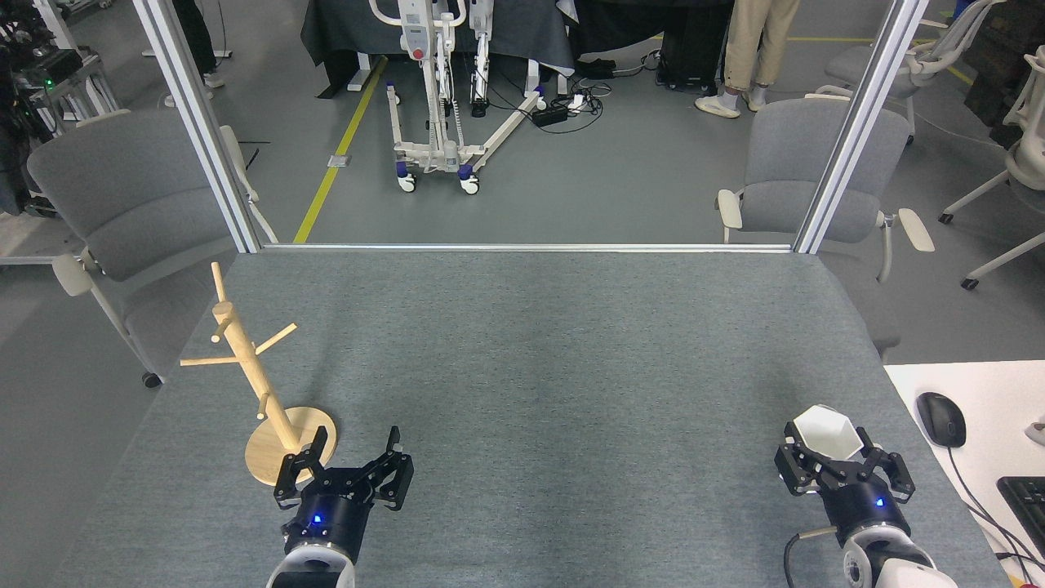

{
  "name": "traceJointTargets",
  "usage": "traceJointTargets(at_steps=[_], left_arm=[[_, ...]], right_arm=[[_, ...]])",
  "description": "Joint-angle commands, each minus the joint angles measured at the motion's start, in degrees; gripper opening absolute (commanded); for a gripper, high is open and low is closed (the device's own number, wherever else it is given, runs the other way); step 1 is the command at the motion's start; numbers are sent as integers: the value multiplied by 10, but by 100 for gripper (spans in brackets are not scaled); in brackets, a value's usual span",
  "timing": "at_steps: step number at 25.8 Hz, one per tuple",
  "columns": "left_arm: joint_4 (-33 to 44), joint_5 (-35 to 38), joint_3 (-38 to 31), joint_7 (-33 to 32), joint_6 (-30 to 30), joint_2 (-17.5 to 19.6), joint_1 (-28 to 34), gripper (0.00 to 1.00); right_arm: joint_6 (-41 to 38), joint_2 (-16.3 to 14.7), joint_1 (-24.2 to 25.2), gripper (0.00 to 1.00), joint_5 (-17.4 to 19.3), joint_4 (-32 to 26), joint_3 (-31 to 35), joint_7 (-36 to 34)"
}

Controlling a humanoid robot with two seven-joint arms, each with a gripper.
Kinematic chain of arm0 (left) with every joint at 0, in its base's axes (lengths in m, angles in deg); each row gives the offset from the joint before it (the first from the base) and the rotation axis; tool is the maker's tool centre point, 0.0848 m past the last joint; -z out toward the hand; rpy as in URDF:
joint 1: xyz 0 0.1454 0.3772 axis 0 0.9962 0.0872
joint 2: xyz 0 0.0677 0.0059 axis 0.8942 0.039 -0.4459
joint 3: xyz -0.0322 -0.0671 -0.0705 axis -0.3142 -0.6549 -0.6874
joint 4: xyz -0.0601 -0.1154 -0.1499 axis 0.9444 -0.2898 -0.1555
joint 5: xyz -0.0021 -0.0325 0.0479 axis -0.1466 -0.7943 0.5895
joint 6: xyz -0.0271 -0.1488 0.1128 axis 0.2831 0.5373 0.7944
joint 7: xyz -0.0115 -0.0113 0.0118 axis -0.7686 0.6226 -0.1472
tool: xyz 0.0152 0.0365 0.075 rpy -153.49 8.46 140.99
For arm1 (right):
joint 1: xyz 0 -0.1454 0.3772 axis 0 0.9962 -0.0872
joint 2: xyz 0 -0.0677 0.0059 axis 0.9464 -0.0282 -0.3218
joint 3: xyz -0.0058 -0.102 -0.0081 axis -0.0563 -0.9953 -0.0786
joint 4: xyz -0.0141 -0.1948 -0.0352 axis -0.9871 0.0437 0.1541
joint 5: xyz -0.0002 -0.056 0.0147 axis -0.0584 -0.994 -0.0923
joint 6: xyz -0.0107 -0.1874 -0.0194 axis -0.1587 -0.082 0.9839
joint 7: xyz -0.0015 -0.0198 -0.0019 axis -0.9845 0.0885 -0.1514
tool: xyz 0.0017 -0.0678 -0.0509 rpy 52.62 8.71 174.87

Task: Hang cup on storage rack
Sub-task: 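Close the right gripper on the cup rim and lift it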

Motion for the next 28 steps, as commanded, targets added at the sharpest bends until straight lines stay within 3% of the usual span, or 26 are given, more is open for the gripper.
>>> traceJointTargets(at_steps=[1,3,7,8,10,12,18,23,28], left_arm=[[0,0,0,0,-1,-1,0,100],[0,0,0,0,-1,-2,0,100],[-7,0,-1,0,-1,-2,0,100],[-8,0,-1,1,-1,-2,0,100],[-12,0,-1,1,-2,-2,0,100],[-12,0,-1,1,-3,-1,0,100],[-10,0,-1,1,-4,-2,0,100],[-13,0,0,2,-7,-2,-7,100],[-9,1,0,8,-9,3,-9,100]], right_arm=[[13,0,-1,99,1,2,-2,-4],[22,1,-1,96,2,2,-4,-5],[29,1,-4,75,7,1,-5,-6],[29,1,-4,66,7,2,-5,-6],[25,2,-4,33,7,2,-5,-6],[21,1,-4,22,7,2,-5,-6],[24,1,-5,8,2,1,-12,-4],[36,2,-5,5,3,-6,-14,1],[154,10,-23,3,11,-63,-54,100]])
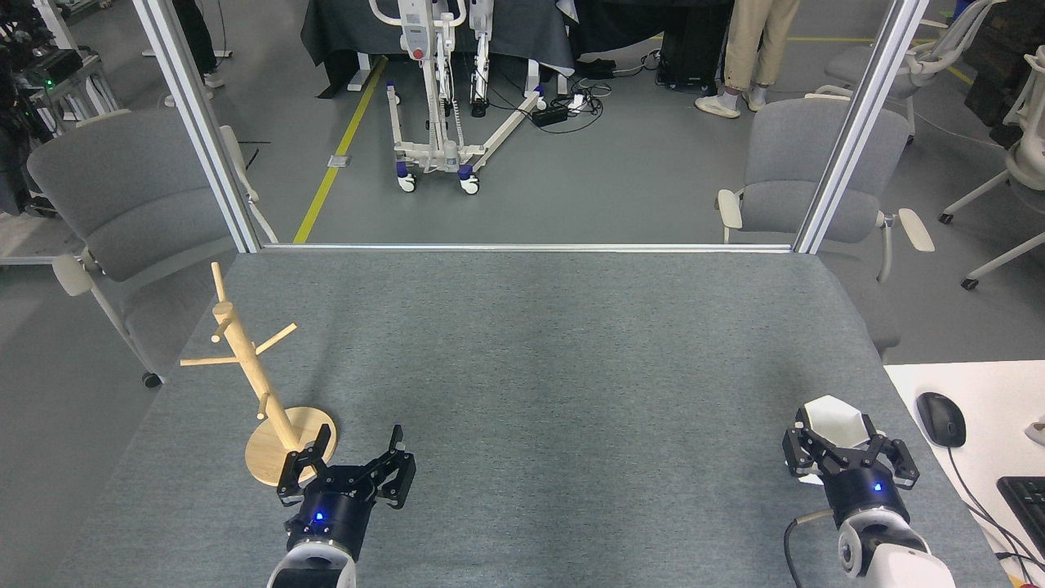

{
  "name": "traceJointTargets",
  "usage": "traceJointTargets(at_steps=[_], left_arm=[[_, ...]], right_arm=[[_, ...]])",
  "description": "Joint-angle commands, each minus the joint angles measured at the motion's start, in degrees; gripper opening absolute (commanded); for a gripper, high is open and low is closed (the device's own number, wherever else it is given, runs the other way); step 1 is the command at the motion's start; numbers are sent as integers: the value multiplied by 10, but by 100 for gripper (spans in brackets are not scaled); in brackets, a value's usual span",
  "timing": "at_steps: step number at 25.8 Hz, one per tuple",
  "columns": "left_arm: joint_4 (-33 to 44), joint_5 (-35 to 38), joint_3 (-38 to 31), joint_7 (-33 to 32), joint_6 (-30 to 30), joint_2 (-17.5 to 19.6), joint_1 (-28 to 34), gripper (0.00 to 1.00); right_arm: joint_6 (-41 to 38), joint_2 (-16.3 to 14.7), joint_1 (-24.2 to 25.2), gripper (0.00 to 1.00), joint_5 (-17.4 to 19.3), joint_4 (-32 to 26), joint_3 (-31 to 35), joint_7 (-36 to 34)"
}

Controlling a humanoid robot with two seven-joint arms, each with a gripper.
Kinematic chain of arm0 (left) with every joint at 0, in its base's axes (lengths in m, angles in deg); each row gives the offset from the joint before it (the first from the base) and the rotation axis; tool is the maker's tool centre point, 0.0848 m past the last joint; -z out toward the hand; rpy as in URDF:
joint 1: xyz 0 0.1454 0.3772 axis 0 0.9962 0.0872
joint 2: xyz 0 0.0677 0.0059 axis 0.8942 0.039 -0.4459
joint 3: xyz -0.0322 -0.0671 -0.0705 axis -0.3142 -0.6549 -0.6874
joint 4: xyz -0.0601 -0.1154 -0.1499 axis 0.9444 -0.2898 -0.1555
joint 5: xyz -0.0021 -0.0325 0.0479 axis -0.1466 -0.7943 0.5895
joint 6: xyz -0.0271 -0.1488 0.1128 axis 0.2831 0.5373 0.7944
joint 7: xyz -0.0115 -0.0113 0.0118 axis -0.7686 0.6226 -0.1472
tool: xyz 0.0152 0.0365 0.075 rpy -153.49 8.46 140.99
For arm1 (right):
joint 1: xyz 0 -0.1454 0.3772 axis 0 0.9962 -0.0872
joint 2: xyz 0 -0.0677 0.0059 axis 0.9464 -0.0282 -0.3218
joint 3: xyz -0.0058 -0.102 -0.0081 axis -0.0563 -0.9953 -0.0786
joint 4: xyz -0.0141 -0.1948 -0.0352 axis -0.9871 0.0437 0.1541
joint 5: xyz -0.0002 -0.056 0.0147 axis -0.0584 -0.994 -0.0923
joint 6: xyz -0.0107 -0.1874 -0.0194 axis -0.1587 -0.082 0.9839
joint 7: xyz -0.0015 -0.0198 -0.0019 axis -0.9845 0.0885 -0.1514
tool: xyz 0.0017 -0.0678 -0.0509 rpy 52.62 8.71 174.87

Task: Hang cup on storage rack
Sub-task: 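Close the right gripper on the cup rim and lift it, then raise the cup with the right gripper and bring the left gripper toward it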

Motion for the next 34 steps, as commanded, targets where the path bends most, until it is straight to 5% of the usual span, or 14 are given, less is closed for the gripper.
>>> traceJointTargets(at_steps=[1,7,20,29,34], left_arm=[[4,1,0,2,0,-1,-1,100],[22,1,3,3,0,-2,1,100],[37,2,5,5,-1,5,-3,100],[72,12,107,6,-6,5,-14,100],[64,80,198,-1,0,-6,-63,99]], right_arm=[[94,9,-13,3,5,-50,-35,85],[228,32,-42,2,6,-146,-83,211],[476,54,-51,0,57,-338,-285,309],[456,45,-52,0,86,-496,-309,487],[397,45,-62,0,123,-521,-308,514]])
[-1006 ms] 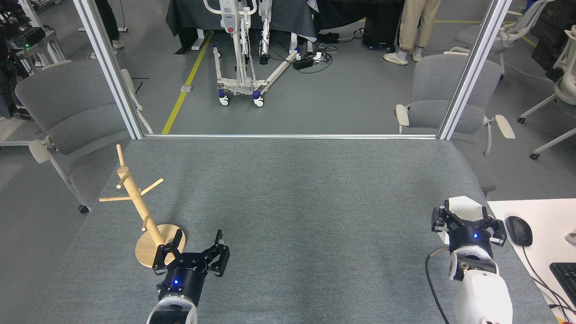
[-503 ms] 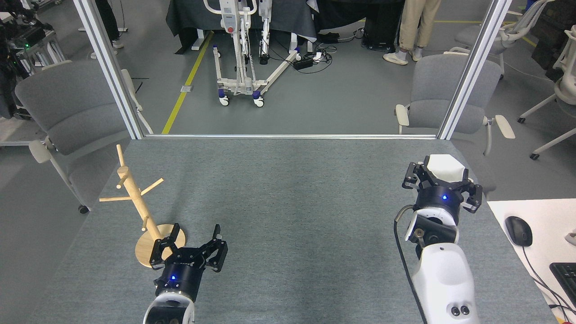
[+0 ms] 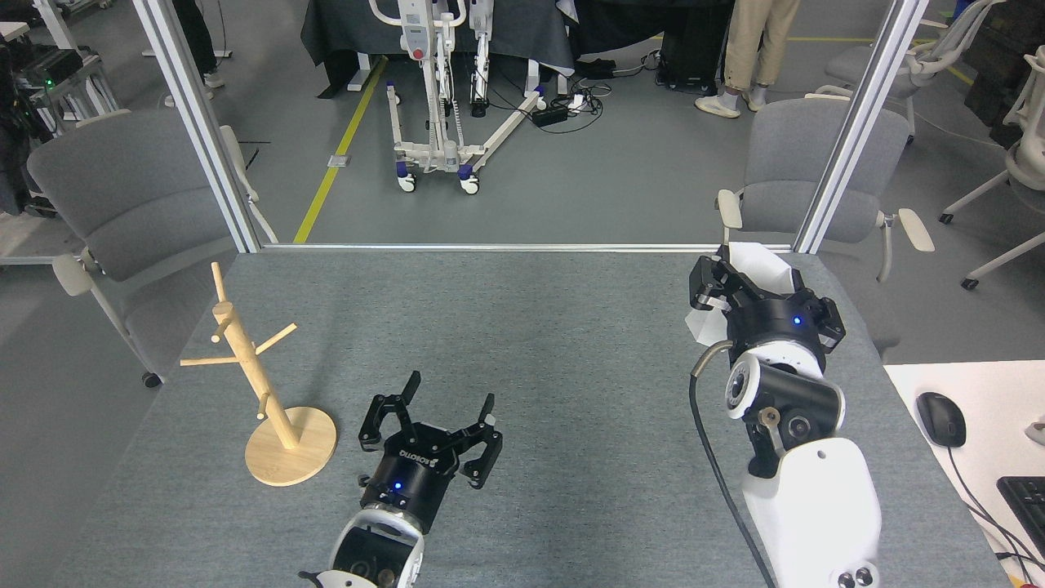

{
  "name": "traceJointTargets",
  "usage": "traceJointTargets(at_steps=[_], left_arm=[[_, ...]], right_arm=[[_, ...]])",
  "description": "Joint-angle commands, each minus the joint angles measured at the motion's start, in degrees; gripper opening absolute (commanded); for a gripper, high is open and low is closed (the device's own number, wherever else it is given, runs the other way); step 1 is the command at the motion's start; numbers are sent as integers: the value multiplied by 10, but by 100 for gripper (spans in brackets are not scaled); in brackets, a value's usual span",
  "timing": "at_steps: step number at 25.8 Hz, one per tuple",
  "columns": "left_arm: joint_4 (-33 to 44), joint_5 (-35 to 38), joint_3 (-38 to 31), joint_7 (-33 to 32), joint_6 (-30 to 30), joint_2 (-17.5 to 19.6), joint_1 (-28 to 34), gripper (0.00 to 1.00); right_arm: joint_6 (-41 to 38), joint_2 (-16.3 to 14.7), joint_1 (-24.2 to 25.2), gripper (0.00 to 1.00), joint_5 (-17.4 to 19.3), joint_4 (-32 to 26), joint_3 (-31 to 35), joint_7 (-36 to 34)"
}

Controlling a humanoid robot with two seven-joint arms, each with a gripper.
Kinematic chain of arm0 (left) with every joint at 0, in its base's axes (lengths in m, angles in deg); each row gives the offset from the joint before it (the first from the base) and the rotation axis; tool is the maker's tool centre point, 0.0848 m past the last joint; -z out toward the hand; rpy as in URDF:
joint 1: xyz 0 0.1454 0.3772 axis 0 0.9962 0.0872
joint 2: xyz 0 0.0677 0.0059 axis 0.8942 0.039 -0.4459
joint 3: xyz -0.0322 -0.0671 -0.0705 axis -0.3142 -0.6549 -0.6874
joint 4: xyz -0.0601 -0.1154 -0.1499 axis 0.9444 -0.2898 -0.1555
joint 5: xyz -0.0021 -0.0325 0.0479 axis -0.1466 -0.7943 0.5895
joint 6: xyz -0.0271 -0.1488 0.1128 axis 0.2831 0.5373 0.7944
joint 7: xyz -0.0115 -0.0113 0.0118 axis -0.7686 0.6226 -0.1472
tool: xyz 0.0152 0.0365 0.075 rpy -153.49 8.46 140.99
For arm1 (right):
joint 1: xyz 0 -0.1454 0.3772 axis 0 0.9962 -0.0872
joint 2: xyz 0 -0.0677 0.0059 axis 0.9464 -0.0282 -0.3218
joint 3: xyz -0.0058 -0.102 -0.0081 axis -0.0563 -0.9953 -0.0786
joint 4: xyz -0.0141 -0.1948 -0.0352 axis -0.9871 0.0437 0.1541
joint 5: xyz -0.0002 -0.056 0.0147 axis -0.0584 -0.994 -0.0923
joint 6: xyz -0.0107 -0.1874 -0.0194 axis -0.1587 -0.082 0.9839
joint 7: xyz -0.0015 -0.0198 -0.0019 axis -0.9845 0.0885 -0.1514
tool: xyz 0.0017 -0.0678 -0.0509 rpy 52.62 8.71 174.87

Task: Hang cup on storage rack
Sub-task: 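Raise the cup with the right gripper and bring the left gripper toward it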

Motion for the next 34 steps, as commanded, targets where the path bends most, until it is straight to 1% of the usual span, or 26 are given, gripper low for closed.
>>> traceJointTargets(at_steps=[1,3,5,6,7,9,12,14,18,20,23,26,30,34], left_arm=[[-21,57,50,-7,6,-14,-40,99],[-43,88,52,-9,6,-28,-61,99],[-45,119,54,-9,-1,-28,-70,99],[-45,133,57,-10,-5,-29,-75,99],[-47,143,65,-13,-11,-29,-81,99],[-49,146,88,-27,-19,-31,-99,99],[-46,146,110,-76,-27,-36,-115,99],[-44,143,112,-93,-50,-39,-123,99],[-42,139,108,-95,-97,-47,-122,99],[-43,139,110,-96,-114,-52,-122,99],[-45,131,113,-101,-134,-54,-125,99],[-53,104,116,-106,-169,-54,-135,99],[-93,64,120,-121,-178,-55,-169,99],[-119,48,123,-123,-184,-56,-194,99]], right_arm=[[-51,-1,-6,0,34,-14,1,18],[-109,-2,-6,0,73,-14,7,19],[-169,-15,-9,0,112,-14,12,18],[-194,-20,-11,0,126,-14,19,14],[-210,-21,-12,0,132,-14,25,12],[-218,-17,-12,0,132,-13,27,9],[-218,-16,-11,0,132,-9,27,8],[-217,-16,-9,0,132,-5,26,6],[-217,-14,-6,0,134,22,20,-25],[-218,-14,-6,0,134,32,17,-29],[-218,-14,-4,0,135,33,13,-29],[-219,-14,4,0,136,36,7,-28],[-220,-14,8,0,136,43,-11,-28],[-224,-14,19,0,136,40,-26,-28]])
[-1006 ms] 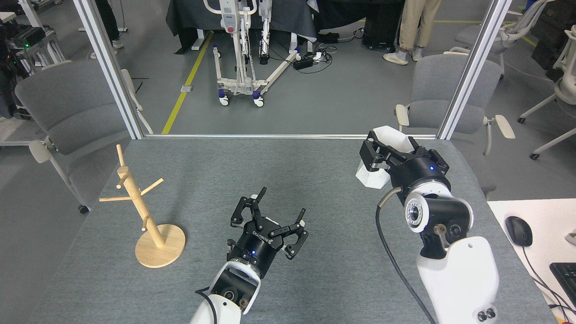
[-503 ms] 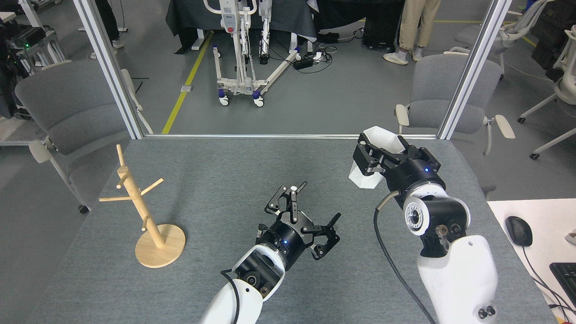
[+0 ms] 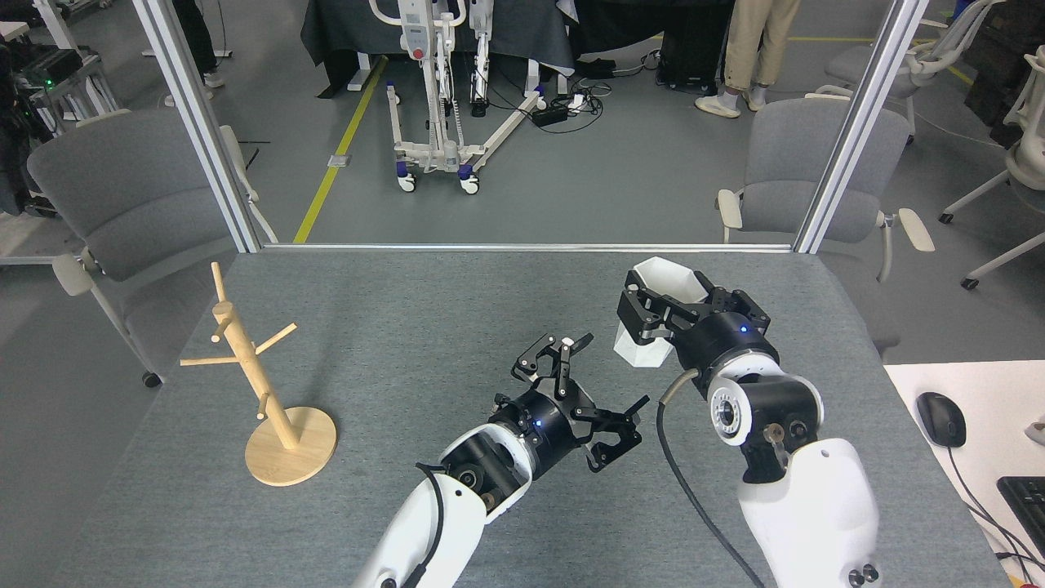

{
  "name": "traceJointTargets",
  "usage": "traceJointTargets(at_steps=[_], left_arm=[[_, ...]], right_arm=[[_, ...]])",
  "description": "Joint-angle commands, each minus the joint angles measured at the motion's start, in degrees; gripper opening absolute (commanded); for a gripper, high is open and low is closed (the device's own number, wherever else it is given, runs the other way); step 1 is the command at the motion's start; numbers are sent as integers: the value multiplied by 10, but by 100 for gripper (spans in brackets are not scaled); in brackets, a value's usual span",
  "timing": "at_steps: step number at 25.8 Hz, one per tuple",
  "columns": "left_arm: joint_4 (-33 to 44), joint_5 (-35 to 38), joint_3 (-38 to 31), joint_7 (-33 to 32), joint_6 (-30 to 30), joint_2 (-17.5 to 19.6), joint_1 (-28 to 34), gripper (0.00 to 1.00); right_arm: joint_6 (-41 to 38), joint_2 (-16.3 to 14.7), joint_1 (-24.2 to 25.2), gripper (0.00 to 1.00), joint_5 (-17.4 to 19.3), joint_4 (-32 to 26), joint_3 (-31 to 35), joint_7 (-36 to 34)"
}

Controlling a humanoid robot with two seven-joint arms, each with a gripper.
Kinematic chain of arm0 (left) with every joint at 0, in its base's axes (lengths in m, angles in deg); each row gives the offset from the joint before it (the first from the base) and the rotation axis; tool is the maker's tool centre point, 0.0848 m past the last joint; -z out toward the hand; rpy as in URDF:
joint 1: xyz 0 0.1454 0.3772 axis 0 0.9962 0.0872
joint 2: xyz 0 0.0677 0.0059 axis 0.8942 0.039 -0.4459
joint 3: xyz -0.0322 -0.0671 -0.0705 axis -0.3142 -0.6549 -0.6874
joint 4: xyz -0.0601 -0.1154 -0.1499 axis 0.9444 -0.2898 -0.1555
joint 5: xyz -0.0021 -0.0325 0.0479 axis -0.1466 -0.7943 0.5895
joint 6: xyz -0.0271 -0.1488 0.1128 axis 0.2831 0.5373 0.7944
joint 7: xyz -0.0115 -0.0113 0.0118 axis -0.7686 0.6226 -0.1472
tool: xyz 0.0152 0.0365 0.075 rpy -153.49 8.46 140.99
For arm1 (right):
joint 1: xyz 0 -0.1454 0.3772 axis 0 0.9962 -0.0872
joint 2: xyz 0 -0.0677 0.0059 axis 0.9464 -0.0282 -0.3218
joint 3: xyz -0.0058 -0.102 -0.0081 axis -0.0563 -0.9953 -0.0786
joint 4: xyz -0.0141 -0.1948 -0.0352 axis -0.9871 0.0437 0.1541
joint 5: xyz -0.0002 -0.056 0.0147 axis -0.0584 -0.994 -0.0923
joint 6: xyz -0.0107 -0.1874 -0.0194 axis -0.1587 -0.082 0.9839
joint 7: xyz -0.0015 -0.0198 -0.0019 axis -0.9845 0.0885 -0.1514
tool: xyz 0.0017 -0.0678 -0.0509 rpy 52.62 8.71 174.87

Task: Hang cup on storage rack
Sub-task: 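Raise the cup with the right gripper and bring the left gripper toward it, then grasp the cup's base with the left gripper beneath the right gripper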

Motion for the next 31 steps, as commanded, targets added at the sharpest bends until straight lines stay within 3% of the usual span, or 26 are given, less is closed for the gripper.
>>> traceJointTargets(at_steps=[1,10,23,31], left_arm=[[-21,-17,8,-3,-13,0,-20,99],[-48,-64,13,-22,-82,-1,-37,99],[-131,-102,7,-33,-69,3,-76,99],[-116,-120,-71,-26,-131,31,-54,99]], right_arm=[[-2,0,11,0,0,-1,-12,1],[-4,1,16,0,0,-2,-13,-1],[-3,4,18,0,1,-7,-20,2],[-3,9,18,0,1,-6,-20,2]])
